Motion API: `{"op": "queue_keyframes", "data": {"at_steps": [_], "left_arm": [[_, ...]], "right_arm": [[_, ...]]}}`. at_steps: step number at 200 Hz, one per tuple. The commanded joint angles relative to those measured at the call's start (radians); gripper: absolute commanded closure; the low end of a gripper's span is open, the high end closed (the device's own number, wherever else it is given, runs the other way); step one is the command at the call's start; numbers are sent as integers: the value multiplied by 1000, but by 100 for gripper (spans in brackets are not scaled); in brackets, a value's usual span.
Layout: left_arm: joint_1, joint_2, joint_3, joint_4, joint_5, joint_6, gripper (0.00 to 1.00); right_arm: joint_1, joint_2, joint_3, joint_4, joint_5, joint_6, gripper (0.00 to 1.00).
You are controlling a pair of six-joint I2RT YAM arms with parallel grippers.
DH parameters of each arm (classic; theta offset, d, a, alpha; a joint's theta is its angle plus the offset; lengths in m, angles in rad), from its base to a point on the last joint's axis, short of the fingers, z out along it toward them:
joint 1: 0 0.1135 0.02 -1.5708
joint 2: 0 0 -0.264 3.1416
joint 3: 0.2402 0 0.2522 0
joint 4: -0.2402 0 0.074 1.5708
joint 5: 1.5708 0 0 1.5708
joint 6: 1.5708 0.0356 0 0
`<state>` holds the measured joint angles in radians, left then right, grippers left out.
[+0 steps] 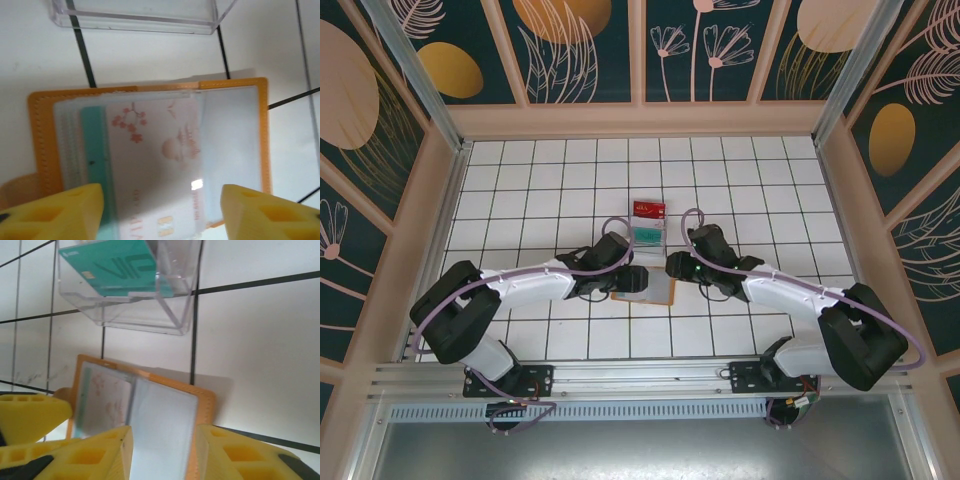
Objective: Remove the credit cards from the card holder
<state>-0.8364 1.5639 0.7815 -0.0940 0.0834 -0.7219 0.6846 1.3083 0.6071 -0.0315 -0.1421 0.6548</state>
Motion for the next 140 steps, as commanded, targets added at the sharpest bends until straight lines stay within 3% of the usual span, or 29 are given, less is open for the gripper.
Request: {"op": "queue_keyframes", "data": {"at_steps": [1,46,140], "left_arm": [[11,-21,-9,-51,-52,25,52],[13,-1,-34,-25,-62,27,81],[14,34,-71,22,-26,-4,88]], "right_arm": [[21,27,47,68,-94,35,63],[32,122,38,166,-219,79,81],[31,282,24,232,-322,123,79]]}}
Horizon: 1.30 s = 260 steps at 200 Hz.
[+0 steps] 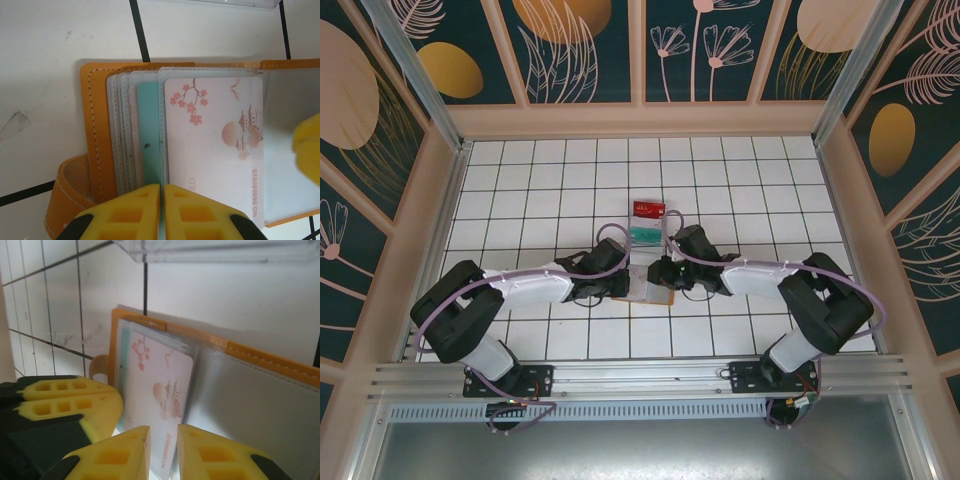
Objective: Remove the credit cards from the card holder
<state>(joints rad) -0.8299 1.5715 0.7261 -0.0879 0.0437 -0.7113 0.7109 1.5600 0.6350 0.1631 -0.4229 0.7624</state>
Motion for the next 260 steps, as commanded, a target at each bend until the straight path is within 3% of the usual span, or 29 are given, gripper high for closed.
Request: {"op": "queue_keyframes", "data": {"at_steps": [1,82,105,119,260], "left_arm": [[8,27,-16,16,15,-15,88],[6,30,-22,24,31,-28,90],[6,33,-21,18,29,-33,100],[7,42,-18,7,21,-38,100],[7,78,-20,-39,-8,-48,100]], "right_arm": [[5,31,-4,38,-42,16,79],[4,93,6,69,-75,17,85],[4,86,2,60,-67,17,92],[1,77,-4,53,-60,17,100],[-80,-33,-113,2,-77,-25,100]]}}
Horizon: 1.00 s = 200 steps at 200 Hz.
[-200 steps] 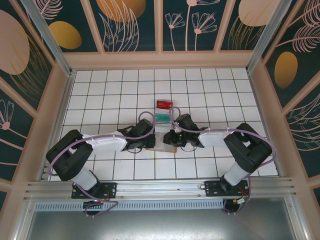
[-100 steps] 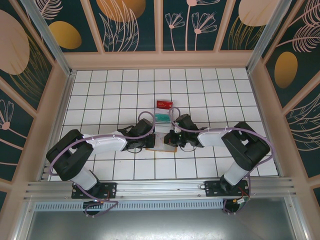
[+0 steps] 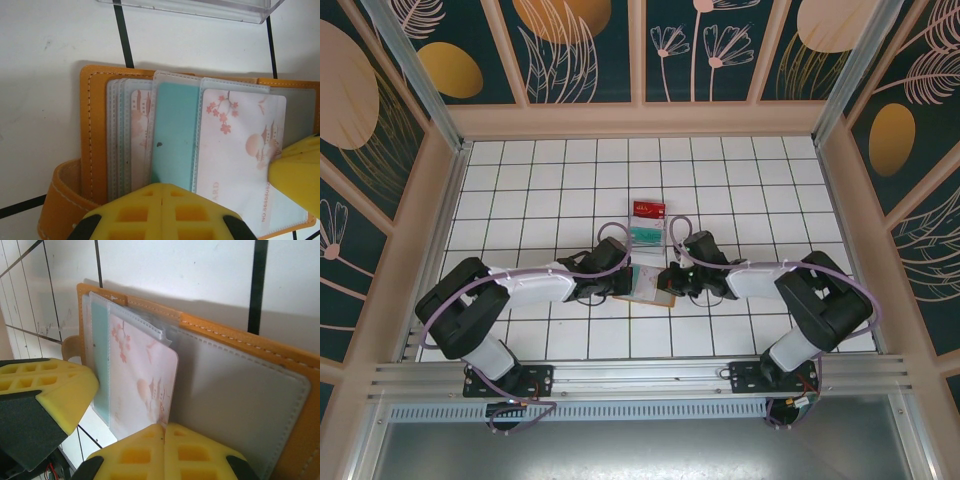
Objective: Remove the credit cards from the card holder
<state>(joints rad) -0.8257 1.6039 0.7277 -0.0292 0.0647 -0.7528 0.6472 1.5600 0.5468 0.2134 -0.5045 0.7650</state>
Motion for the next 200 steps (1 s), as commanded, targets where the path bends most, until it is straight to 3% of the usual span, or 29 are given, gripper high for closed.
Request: {"op": "queue_keyframes", "data": {"at_steps": [1,57,76,100,136,200], "left_arm": [[3,45,-21,-97,-29,-7,100],[3,28,26,-108,-16,1,100],[3,17,48,-120,-15,4,98],[2,6,67,-131,-18,7,96],[2,8,97,-141,-14,18,95],[2,7,113,-96,47,26,93]], "right_arm": [[-17,-34,-25,-49,4,-28,100],[-21,4,13,-17,-23,-30,100],[-13,24,25,1,-27,-21,88],[-2,36,40,11,-28,-16,80],[3,41,48,12,-28,-14,80],[14,54,50,26,-38,-11,89]]}}
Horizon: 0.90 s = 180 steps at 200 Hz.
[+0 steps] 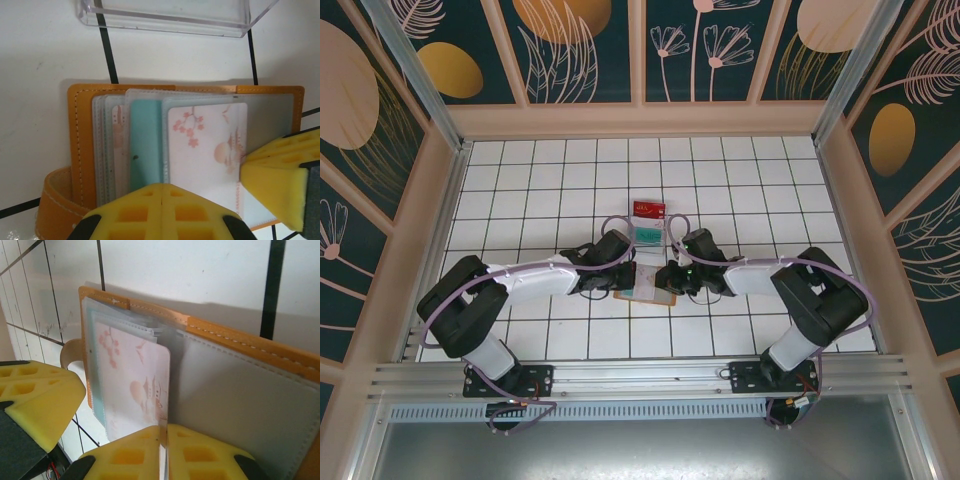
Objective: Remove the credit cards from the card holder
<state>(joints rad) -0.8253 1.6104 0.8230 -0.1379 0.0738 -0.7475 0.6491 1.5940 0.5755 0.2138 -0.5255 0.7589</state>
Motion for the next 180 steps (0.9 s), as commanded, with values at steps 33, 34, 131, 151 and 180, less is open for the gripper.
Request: {"op": "queue_keyframes", "data": {"at_steps": [33,34,131,151,180], "left_arm": [[2,20,12,32,62,14,94],[3,21,12,33,62,14,94],[3,60,-4,-14,3,-1,98],[2,43,-5,-39,-34,0,99],[2,27,-5,-64,-73,0,99]], "right_arm": [[15,32,23,33,-16,0,89],[15,32,23,33,-17,0,89],[18,44,26,33,-14,3,100],[18,43,28,30,-7,2,100],[18,47,30,32,-3,7,100]]}}
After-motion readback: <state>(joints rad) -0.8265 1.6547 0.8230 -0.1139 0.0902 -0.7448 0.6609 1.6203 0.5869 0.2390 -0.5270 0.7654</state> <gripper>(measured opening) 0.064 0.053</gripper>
